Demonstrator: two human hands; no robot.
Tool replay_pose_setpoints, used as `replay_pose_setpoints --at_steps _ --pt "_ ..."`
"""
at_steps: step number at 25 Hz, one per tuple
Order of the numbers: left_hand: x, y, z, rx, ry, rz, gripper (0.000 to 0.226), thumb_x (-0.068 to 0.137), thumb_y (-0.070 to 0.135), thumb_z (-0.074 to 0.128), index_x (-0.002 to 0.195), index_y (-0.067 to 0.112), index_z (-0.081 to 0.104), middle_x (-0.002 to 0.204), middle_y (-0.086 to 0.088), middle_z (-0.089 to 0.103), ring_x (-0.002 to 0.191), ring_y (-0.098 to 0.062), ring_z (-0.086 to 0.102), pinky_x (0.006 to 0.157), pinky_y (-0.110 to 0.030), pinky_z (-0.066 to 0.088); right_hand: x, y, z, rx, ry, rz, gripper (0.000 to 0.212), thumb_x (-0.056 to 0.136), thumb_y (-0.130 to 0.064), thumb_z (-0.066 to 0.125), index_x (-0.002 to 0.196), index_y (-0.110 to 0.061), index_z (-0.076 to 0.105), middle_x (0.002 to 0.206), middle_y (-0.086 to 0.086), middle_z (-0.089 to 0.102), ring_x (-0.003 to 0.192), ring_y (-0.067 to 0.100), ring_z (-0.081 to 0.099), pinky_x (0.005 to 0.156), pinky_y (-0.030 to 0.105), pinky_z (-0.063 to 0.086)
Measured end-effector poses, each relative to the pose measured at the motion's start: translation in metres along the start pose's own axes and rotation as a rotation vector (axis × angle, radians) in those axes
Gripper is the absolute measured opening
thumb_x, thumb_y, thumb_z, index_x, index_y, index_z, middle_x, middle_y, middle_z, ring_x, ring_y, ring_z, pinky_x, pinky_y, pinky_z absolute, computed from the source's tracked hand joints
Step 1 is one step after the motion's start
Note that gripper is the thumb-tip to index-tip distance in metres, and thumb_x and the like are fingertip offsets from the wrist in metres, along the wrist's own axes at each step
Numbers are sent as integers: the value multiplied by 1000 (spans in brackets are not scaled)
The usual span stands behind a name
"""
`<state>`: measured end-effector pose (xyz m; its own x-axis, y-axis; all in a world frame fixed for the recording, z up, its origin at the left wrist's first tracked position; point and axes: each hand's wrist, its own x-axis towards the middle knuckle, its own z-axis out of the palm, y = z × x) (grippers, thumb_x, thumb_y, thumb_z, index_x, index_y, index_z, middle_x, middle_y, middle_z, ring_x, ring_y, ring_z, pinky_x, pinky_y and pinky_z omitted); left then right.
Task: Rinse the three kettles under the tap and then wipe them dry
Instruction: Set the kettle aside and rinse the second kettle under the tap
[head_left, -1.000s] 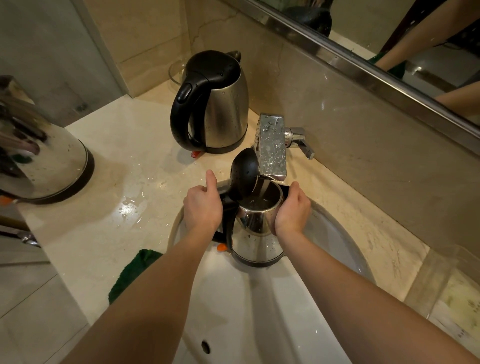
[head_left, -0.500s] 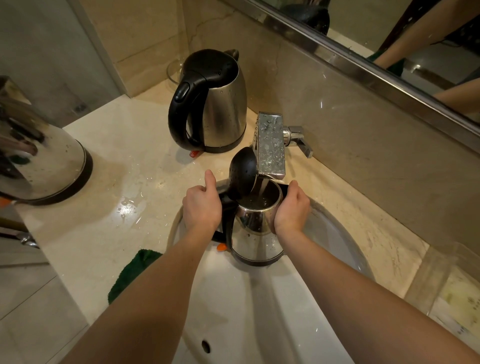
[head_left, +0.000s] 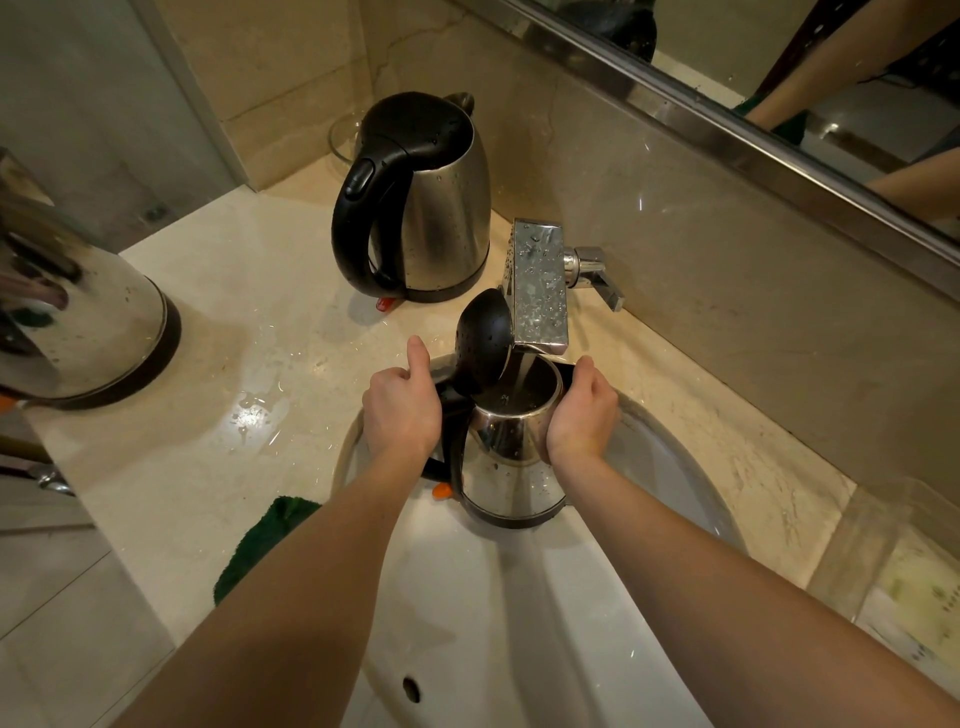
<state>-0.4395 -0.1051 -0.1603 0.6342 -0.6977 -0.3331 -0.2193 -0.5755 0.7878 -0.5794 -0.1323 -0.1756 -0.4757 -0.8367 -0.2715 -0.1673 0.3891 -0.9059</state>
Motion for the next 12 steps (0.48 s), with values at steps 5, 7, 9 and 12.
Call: replay_pose_setpoints --at_steps 5,7,9,12 --pt "0 0 0 1 1 -6 59 102 54 30 60 12 36 59 -6 40 52 -15 40 54 -30 34 -1 -3 -1 -7 5 10 47 102 -32 39 58 -15 38 61 2 39 60 17 34 59 36 28" --pt "1 0 0 3 1 -3 59 102 54 30 61 12 36 58 -6 39 52 -15 40 53 -30 34 -2 -4 -1 -10 2 12 46 102 -32 39 59 -14 38 61 2 39 60 16 34 59 36 29" --pt "0 0 0 3 0 -2 59 102 54 30 61 12 36 58 -5 39 52 -15 40 53 -30 34 -2 -4 -1 -4 0 17 46 102 -32 39 59 -14 38 61 2 39 60 17 34 59 36 29" --pt "-1 1 0 1 4 -4 59 102 53 31 60 12 36 58 -5 39 52 -15 39 53 -31 33 -2 -4 -1 1 -3 21 46 102 -32 39 59 -15 37 61 2 38 59 17 33 58 35 28"
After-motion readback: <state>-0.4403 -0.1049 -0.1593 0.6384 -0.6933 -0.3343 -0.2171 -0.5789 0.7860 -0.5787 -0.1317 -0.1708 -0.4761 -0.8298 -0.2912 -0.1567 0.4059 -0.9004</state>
